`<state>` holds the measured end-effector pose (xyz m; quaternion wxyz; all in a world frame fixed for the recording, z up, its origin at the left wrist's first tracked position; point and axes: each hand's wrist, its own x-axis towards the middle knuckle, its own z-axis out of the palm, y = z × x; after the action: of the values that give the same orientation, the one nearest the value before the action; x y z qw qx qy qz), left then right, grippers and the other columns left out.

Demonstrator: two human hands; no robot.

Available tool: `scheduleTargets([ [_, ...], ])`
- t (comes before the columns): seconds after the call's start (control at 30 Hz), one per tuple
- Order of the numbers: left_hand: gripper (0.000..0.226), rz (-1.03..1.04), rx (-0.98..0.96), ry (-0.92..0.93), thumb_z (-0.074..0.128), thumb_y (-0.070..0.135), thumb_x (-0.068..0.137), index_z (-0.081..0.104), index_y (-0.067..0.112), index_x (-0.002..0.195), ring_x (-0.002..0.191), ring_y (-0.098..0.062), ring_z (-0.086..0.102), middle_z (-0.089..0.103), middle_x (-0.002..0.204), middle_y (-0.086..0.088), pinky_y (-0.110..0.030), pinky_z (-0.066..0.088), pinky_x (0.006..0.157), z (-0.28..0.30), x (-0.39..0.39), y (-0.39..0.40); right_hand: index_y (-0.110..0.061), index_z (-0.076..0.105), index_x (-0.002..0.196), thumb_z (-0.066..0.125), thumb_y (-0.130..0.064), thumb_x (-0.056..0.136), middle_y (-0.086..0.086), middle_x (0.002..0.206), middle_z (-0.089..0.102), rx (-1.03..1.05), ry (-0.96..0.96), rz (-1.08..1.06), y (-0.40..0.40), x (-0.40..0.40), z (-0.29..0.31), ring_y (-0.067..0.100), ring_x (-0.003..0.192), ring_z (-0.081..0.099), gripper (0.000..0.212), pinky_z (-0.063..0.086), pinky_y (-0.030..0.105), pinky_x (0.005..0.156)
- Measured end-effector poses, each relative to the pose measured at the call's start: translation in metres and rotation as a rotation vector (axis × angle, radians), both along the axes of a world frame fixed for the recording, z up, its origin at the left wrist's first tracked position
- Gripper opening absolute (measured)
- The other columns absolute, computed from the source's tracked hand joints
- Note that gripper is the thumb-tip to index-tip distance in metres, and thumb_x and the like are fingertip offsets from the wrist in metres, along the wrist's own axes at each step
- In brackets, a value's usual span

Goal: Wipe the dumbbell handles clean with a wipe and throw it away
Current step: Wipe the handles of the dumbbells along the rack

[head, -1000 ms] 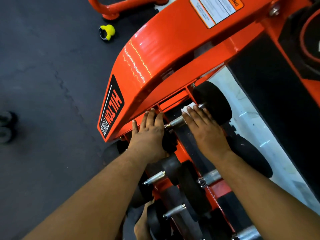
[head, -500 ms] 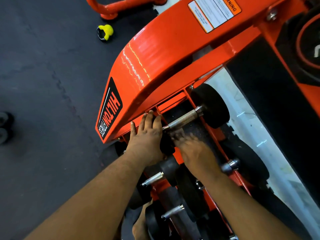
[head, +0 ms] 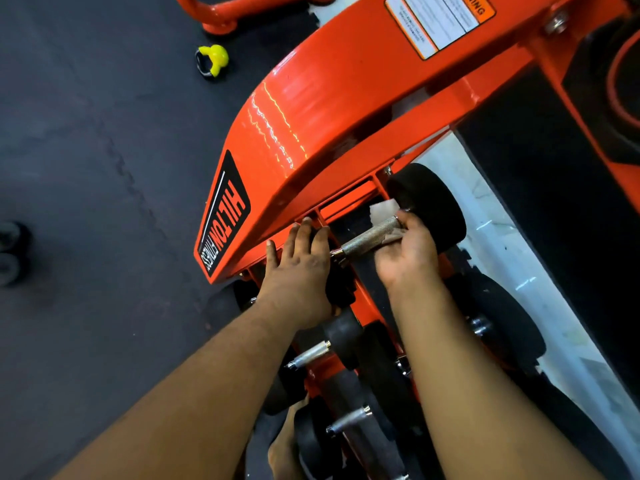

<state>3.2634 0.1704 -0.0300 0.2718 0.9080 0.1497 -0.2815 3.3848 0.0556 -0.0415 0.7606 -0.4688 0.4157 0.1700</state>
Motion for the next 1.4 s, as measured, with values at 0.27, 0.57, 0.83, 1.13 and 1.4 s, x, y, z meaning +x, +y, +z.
scheduleTargets([
  [0.27,0.134,-0.002,-0.005,0.010,0.088,0.043,0.072,-0.011,0.022,0.161,0.155,-0.025,-0.021,-0.020,0.169,-0.004,-0.058,-0.008,0.124,0.000,0.001,0.001,-0.008,0.065,0.100,0.067,-0.017,0.089,0.013,0.097,0.068,0.000,-0.013,0.080,-0.008,-0.011,0.006,0.022,0.093,0.067,0.014,0.051,0.039,0.091],
  [0.57,0.131,-0.002,-0.010,0.008,0.087,0.041,0.075,-0.010,0.022,0.161,0.154,-0.025,-0.022,-0.022,0.168,-0.005,-0.059,-0.009,0.123,0.000,0.000,0.001,-0.013,0.067,0.098,0.063,-0.022,0.093,0.008,0.100,0.070,-0.004,-0.001,0.161,-0.010,-0.023,0.003,0.023,0.099,0.066,0.011,0.047,0.041,0.093],
  [0.83,0.123,0.014,0.008,-0.033,0.082,0.038,0.078,-0.009,0.022,0.160,0.155,-0.024,-0.021,-0.019,0.168,-0.003,-0.059,-0.009,0.122,-0.006,-0.001,0.000,-0.011,0.069,0.102,0.064,-0.026,0.094,0.010,0.094,0.073,0.094,0.085,0.379,0.008,-0.049,-0.014,0.022,0.078,0.073,0.018,0.057,0.030,0.064],
  [1.13,0.126,0.004,0.009,-0.031,0.083,0.040,0.077,-0.010,0.023,0.160,0.155,-0.024,-0.021,-0.021,0.168,-0.003,-0.060,-0.011,0.122,-0.007,-0.002,0.000,-0.013,0.070,0.096,0.069,-0.028,0.092,0.005,0.089,0.075,-0.101,0.018,0.558,-0.003,-0.051,-0.017,0.015,0.073,0.073,0.015,0.054,0.026,0.058],
  [1.4,0.126,0.001,0.000,-0.041,0.083,0.042,0.079,-0.011,0.023,0.160,0.155,-0.025,-0.021,-0.022,0.168,-0.004,-0.061,-0.009,0.122,-0.008,-0.003,0.000,-0.019,0.075,0.093,0.066,-0.012,0.093,0.005,0.089,0.078,-0.365,-0.039,0.504,-0.027,-0.093,-0.025,0.025,0.088,0.074,0.012,0.057,0.038,0.079],
])
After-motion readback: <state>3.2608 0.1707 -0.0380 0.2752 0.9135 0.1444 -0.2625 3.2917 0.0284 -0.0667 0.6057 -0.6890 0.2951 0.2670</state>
